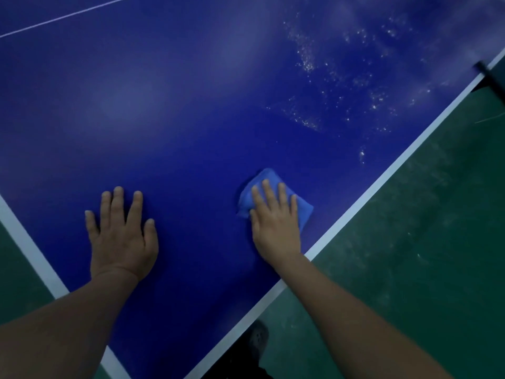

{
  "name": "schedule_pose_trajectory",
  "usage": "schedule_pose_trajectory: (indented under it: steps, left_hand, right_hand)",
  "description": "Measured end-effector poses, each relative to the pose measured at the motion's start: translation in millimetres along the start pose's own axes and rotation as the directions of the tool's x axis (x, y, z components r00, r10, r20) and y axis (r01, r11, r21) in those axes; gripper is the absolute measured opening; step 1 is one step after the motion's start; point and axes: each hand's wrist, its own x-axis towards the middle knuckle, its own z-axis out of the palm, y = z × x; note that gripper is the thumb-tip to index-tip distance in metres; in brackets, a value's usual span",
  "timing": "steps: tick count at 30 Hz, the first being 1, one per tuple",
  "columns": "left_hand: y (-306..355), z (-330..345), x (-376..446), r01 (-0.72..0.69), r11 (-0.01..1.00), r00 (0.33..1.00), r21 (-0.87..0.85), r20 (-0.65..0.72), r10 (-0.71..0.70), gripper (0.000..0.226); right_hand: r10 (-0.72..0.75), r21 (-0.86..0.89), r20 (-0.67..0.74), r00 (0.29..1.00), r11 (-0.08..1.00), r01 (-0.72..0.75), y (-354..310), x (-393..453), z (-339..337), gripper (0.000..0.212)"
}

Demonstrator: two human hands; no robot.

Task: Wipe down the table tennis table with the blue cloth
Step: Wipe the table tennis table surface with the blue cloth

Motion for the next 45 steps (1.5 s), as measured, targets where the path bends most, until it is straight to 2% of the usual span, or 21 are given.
schedule_pose_trajectory:
  steps: [1, 2, 4, 7, 11, 14, 15, 17, 19, 20, 21, 23, 25, 27, 29, 32, 34, 36, 42, 45]
  left_hand:
    - [0, 0, 0, -0.001, 1.000, 1.000, -0.002, 0.001, 0.001, 0.073]
    - [0, 0, 0, -0.003, 1.000, 1.000, -0.005, 0.002, 0.003, 0.073]
    - [0, 1, 0, -0.003, 1.000, 1.000, -0.010, -0.004, 0.003, 0.073]
    - [2, 3, 0, -0.005, 1.000, 1.000, -0.010, -0.018, 0.004, 0.072]
    - [2, 2, 1, -0.015, 1.000, 1.000, -0.008, -0.020, 0.015, 0.070]
    - [0, 3, 0, -0.012, 1.000, 1.000, 0.002, -0.016, 0.012, 0.068]
    - [0, 4, 0, -0.010, 1.000, 1.000, 0.004, -0.015, 0.010, 0.069]
    - [-1, 3, -1, -0.008, 1.000, 1.000, 0.009, -0.010, 0.008, 0.069]
    - [0, 2, 0, -0.005, 1.000, 1.000, 0.018, -0.007, 0.005, 0.070]
    - [0, 2, 0, 0.000, 1.000, 1.000, 0.021, 0.002, 0.000, 0.071]
    - [1, 1, 1, 0.007, 1.000, 1.000, 0.023, 0.008, -0.007, 0.072]
    - [2, 0, 1, 0.018, 1.000, 1.000, 0.025, 0.015, -0.018, 0.073]
    - [9, -3, -1, 0.045, 0.999, 0.999, -0.004, 0.006, -0.045, 0.074]
    - [28, -6, -1, 0.095, 0.994, 0.994, -0.058, -0.041, -0.097, 0.073]
    - [63, -4, 4, 0.108, 0.990, 0.991, -0.089, -0.075, -0.115, 0.073]
    - [121, 9, 18, 0.093, 0.987, 0.992, -0.127, -0.069, -0.103, 0.073]
    - [143, 20, 25, 0.117, 0.989, 0.990, -0.095, -0.065, -0.123, 0.069]
    - [148, 28, 27, 0.124, 0.991, 0.989, -0.042, -0.079, -0.127, 0.069]
    - [147, 33, 31, 0.114, 0.993, 0.990, -0.030, -0.078, -0.116, 0.071]
    - [145, 33, 31, 0.114, 0.993, 0.991, -0.029, -0.072, -0.116, 0.070]
  right_hand:
    - [-0.085, 0.000, 0.037, 0.996, 0.996, 0.085, 5, -8, 1, 0.054]
    - [-0.096, 0.009, 0.051, 0.994, 0.995, 0.096, 20, -8, -1, 0.054]
    - [0.053, -0.024, 0.006, 0.999, 0.998, -0.053, 62, 4, -8, 0.057]
    - [0.334, -0.024, -0.008, 0.942, 0.942, -0.335, 117, 36, -23, 0.054]
    - [0.437, 0.056, -0.050, 0.898, 0.899, -0.434, 106, 56, -26, 0.054]
    - [0.360, 0.027, -0.051, 0.932, 0.933, -0.359, 59, 59, -18, 0.053]
    - [0.278, 0.013, -0.050, 0.959, 0.961, -0.278, 40, 56, -15, 0.053]
    - [0.013, -0.007, 0.002, 1.000, 1.000, -0.013, 7, 42, -8, 0.056]
    - [-0.210, 0.002, 0.089, 0.974, 0.978, 0.211, 5, 30, -7, 0.058]
    - [-0.229, 0.013, 0.096, 0.969, 0.973, 0.229, 19, 31, -9, 0.057]
    - [-0.173, 0.010, 0.073, 0.982, 0.985, 0.173, 41, 35, -13, 0.056]
    - [0.070, -0.020, 0.010, 0.997, 0.997, -0.070, 93, 46, -23, 0.056]
    - [0.287, -0.005, 0.000, 0.958, 0.958, -0.287, 134, 56, -32, 0.054]
    - [0.366, 0.033, -0.013, 0.931, 0.930, -0.365, 139, 61, -35, 0.054]
    - [0.337, 0.055, -0.025, 0.941, 0.940, -0.335, 114, 65, -30, 0.054]
    - [0.090, 0.035, -0.015, 0.996, 0.995, -0.090, 56, 69, -18, 0.053]
    - [-0.063, 0.034, -0.014, 0.998, 0.997, 0.064, 18, 79, -11, 0.053]
    - [-0.146, 0.041, -0.030, 0.989, 0.988, 0.147, -10, 99, -4, 0.054]
    - [-0.172, 0.128, -0.039, 0.984, 0.976, 0.175, -45, 185, -6, 0.053]
    - [-0.074, 0.159, -0.044, 0.996, 0.984, 0.080, -25, 216, -17, 0.052]
